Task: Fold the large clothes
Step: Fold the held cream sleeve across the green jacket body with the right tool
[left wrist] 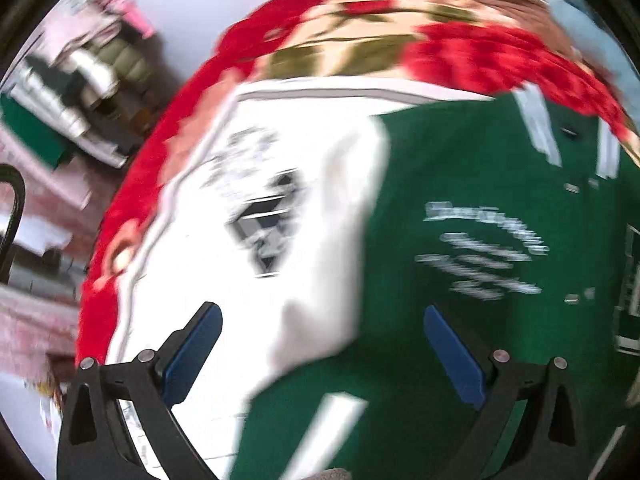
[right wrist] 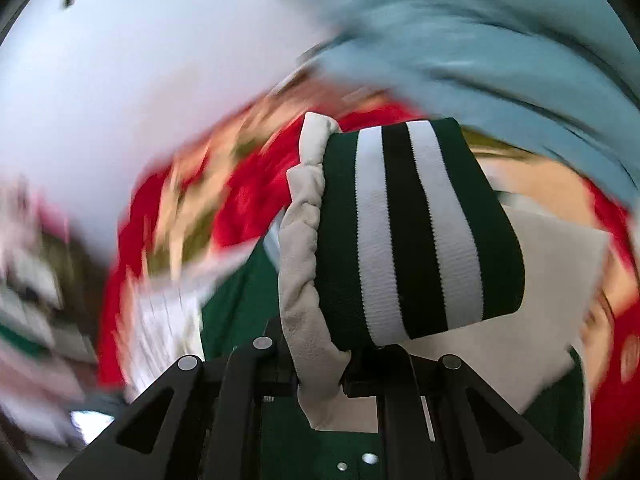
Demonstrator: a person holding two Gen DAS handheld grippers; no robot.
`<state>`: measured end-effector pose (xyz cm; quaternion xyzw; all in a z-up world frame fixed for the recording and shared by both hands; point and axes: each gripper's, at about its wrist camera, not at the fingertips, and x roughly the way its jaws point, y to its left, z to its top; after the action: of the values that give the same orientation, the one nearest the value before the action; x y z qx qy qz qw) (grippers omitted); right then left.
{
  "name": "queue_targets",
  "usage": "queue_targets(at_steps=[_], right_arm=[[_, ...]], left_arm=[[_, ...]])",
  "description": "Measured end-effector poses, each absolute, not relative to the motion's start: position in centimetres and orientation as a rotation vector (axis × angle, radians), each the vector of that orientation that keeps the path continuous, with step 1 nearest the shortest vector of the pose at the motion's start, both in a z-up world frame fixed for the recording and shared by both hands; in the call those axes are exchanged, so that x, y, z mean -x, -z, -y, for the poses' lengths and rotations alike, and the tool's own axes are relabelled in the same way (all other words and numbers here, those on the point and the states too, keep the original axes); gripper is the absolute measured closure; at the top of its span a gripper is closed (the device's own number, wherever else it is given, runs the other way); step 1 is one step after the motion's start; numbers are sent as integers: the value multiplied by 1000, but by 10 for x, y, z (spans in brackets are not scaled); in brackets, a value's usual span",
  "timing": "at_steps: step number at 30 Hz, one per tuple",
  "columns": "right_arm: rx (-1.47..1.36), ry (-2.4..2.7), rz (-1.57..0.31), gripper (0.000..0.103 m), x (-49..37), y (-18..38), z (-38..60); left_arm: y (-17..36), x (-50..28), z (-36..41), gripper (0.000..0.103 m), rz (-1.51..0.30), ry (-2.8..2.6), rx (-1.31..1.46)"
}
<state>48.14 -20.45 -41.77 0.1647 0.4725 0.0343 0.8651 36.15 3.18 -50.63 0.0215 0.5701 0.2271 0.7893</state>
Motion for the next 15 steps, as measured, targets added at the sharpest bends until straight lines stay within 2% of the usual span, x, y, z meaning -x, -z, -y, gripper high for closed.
queue_targets(at_steps=[5, 11, 12, 13, 15], right_arm=[[-61, -239, -1175, 89, -515, 503, 59], [106, -267, -1366, 87, -480, 592, 7], [104, -290, -1392, 83, -466, 600, 6], [76, -324, -1398, 73, -462, 602, 7], [-86, -436, -1413, 39, -454, 591, 22]], left_arm=[[509, -327, -94, 0, -1251, -572, 22], [523, -293, -132, 0, -1283, -621, 73], [524, -284, -138, 0, -1292, -628, 95], [524, -274, -146, 0, -1304, -632, 124], [523, -249, -162, 0, -1326, -631, 207]])
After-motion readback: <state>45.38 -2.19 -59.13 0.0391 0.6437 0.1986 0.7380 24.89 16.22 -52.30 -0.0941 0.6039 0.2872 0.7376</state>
